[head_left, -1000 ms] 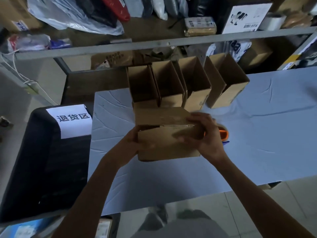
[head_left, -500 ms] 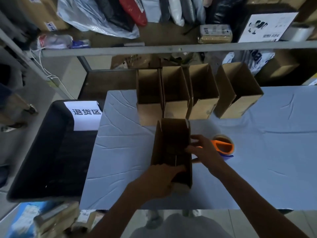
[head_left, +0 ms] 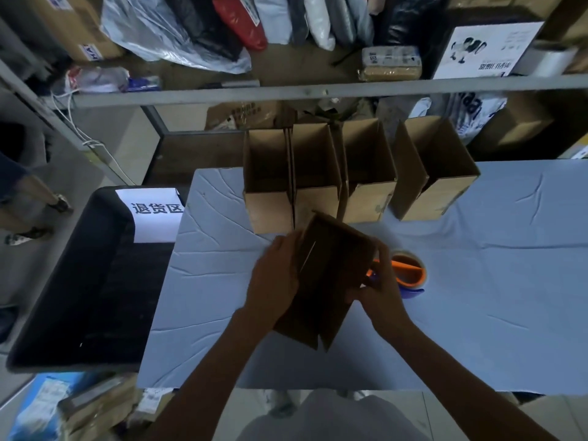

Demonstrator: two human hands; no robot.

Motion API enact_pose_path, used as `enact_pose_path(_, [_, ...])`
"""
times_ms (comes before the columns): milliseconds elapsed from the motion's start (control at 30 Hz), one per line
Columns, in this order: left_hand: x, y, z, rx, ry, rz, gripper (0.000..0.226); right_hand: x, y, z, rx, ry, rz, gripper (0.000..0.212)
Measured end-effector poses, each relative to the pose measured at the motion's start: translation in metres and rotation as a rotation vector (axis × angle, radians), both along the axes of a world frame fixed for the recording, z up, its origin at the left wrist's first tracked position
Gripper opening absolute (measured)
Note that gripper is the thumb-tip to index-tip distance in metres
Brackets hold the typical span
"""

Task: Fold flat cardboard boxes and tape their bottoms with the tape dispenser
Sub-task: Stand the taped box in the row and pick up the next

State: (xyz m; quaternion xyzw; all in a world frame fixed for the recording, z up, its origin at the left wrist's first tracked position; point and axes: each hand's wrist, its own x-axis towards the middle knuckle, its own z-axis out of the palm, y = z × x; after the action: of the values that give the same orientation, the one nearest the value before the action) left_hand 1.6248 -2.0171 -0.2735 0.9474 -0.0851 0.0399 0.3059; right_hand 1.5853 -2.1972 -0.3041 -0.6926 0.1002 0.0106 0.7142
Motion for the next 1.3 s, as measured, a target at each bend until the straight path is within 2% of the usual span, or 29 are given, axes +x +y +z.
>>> enact_pose_path(100, [-0.004,-0.001,-0.003,-0.004,0.018,-0.111,0.042,0.009,0.001,0.007,-0.307,-0.002,-0.087,0.055])
enact_pose_path(167, [-0.003,0.001,-0.003,0.038,0.014,-0.118,0.037,0.017,-0.004,0.013,-0.445,-0.011,-0.099,0.055])
enact_pose_path(300, [-0.003,-0.001,-0.006,0.069,0.042,-0.131,0.035,0.024,-0.008,0.020,-0.674,-0.166,0.152,0.031])
enact_pose_path(367, [-0.001,0.001,-0.007,0.052,0.035,-0.117,0.034,0.022,-0.008,0.016,-0.753,-0.237,0.144,0.028])
enact_pose_path(533, [0.004,0.008,-0.008,0.134,0.033,-0.140,0.045,0.020,-0.019,0.011,-0.704,-0.226,0.155,0.012])
enact_pose_path(633, [-0.006,0.003,-0.009,0.120,-0.003,-0.211,0.050,0.024,-0.022,0.002,-0.710,-0.082,0.253,0.027])
enact_pose_path(700, [-0.011,0.001,-0.010,0.102,-0.008,-0.219,0.052,0.026,-0.022,-0.002,-0.608,-0.002,0.317,0.050])
enact_pose_path(767, [-0.011,0.004,-0.022,0.074,0.015,-0.195,0.050,0.028,-0.023,-0.005,-0.483,-0.017,0.338,0.057])
enact_pose_path(867, [-0.018,0.007,-0.040,0.056,0.069,-0.193,0.050,0.030,-0.024,-0.005,-0.357,-0.024,0.364,0.052])
enact_pose_path(967, [-0.027,0.007,-0.047,-0.020,0.117,-0.196,0.055,0.036,-0.019,-0.006,-0.159,0.109,0.286,0.037])
enact_pose_path(1100, [-0.038,-0.001,-0.054,0.046,0.073,-0.245,0.049,0.040,-0.010,-0.019,-0.433,0.118,0.180,0.024])
enact_pose_path(1200, [-0.043,-0.001,-0.064,0.008,0.110,-0.254,0.048,0.036,-0.009,-0.027,-0.427,0.145,0.096,0.034])
enact_pose_path(1300, [-0.038,0.000,-0.072,0.048,0.101,-0.316,0.060,0.032,-0.010,-0.030,-0.406,0.092,0.090,0.024])
